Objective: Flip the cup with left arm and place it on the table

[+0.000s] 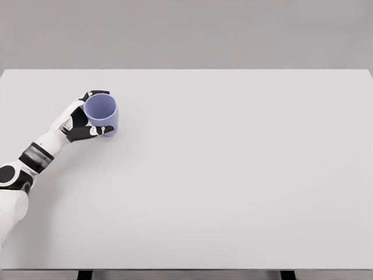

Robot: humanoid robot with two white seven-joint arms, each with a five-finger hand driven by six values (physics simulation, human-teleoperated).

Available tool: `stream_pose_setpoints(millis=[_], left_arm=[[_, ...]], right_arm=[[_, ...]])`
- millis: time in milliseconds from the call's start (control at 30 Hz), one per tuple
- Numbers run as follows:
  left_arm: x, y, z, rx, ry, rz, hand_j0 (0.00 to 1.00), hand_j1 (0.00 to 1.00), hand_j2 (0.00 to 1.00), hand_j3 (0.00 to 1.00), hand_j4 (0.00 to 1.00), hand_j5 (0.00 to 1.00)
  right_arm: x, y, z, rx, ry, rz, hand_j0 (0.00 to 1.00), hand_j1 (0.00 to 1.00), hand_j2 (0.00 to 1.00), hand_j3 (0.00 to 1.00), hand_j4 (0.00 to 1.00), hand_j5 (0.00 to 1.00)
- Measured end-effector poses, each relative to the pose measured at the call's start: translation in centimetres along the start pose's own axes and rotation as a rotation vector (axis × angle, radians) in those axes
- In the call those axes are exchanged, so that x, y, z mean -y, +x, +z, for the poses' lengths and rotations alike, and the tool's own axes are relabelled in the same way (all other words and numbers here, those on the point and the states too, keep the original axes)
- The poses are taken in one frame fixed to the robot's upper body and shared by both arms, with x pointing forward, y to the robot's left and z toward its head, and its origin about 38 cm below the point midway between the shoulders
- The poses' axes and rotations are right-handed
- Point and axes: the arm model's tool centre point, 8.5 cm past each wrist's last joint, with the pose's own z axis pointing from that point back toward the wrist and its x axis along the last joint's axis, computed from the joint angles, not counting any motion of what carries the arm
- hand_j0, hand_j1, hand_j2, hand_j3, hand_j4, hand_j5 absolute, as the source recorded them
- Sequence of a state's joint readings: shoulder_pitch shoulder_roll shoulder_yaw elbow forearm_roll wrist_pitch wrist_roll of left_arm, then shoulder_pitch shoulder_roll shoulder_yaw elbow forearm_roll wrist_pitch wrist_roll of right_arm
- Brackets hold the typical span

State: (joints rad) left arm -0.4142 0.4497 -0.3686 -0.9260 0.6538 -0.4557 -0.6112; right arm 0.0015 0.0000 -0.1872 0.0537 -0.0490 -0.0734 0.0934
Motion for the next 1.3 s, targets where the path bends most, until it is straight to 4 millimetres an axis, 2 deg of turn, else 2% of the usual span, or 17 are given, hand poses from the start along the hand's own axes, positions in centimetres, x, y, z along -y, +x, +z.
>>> stream_pose_setpoints(millis=[233,300,433,833,1300], left_arm=[[0.08,-0.25,0.06,-0.003,0.004,0.009,0.56,0.56,0.56,0.56,0.56,0.56],[0.12,-0.29,0.11,-0.002,0.004,0.007,0.70,0.70,0.70,0.70,0.70,0.70],[0.20,-0.38,0.20,-0.004,0.002,0.003,0.86,0.86,0.86,0.86,0.86,0.86],[0.44,-0.48,0.38,-0.004,-0.004,0.000,0.99,0.99,0.99,0.99,0.99,0.99],[-0.32,0.35,0.48,0.018,0.002,-0.029,1.00,1.00,1.00,1.00,1.00,1.00]], right_arm=[[0.00,0.00,0.00,0.000,0.000,0.000,1.00,1.00,1.00,1.00,1.00,1.00],[0.00,0.00,0.00,0.000,0.000,0.000,1.00,1.00,1.00,1.00,1.00,1.00],[0.00,0.00,0.00,0.000,0.000,0.000,1.00,1.00,1.00,1.00,1.00,1.00],[0.00,0.00,0.00,0.000,0.000,0.000,1.00,1.00,1.00,1.00,1.00,1.00],[0.00,0.00,0.00,0.000,0.000,0.000,1.00,1.00,1.00,1.00,1.00,1.00]])
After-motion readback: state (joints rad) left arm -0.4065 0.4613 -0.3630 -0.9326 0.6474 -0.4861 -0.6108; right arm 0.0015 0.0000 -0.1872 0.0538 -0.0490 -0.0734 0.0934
